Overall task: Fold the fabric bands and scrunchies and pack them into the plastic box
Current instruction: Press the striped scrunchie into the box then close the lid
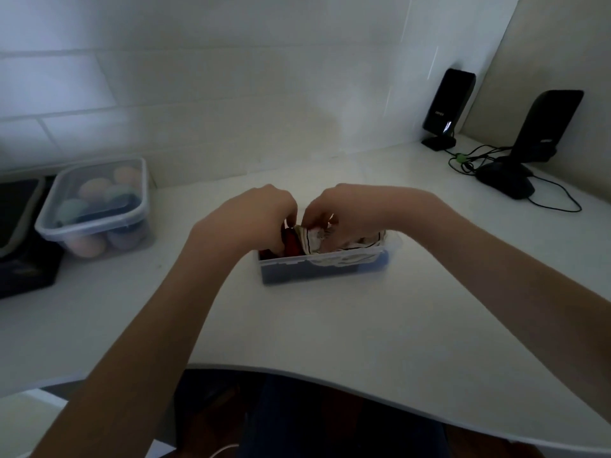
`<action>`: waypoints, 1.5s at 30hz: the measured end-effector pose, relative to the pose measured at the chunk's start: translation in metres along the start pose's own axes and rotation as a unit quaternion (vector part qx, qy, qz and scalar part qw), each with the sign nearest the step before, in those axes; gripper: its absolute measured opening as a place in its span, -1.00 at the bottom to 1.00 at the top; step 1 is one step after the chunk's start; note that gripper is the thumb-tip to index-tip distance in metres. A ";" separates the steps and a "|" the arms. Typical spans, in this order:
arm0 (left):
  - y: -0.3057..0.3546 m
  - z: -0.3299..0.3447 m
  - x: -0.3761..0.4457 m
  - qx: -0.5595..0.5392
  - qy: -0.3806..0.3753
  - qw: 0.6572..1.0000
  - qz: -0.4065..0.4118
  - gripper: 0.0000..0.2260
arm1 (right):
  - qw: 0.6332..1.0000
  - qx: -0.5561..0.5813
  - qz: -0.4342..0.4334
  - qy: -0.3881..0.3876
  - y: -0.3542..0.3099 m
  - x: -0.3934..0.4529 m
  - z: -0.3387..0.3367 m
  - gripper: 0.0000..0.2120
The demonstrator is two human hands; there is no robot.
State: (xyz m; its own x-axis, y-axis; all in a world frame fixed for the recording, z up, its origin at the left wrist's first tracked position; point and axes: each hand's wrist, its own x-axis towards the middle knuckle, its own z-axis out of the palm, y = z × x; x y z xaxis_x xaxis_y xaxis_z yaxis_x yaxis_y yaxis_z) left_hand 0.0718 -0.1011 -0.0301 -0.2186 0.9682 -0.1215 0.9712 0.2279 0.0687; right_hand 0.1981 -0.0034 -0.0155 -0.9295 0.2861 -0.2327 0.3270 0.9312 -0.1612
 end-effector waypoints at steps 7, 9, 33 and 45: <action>0.002 0.001 -0.001 -0.005 0.000 1.000 -0.005 -0.60 | 0.996 -0.061 0.003 -0.062 -0.005 0.011 0.008 -0.65; 0.003 0.002 -0.001 -0.001 0.000 1.000 -0.004 -0.62 | 0.996 -0.042 0.010 -0.077 -0.002 0.012 0.008 -0.60; 0.024 0.003 0.001 -0.042 0.047 0.996 0.059 -0.66 | 0.982 -0.096 0.157 -0.034 0.034 -0.032 -0.009 -0.57; 0.019 0.009 0.006 -0.047 0.012 0.997 0.061 -0.59 | 0.977 -0.144 0.142 -0.070 0.040 -0.026 0.005 -0.82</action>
State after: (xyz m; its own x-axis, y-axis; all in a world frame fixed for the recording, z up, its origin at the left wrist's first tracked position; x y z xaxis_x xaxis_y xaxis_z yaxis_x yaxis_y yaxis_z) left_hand 0.0894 -0.0922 -0.0387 -0.1029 0.9912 -0.0830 0.9779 0.1161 0.1741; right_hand 0.2362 0.0250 -0.0206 -0.7693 0.5270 -0.3611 0.4882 0.8496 0.1998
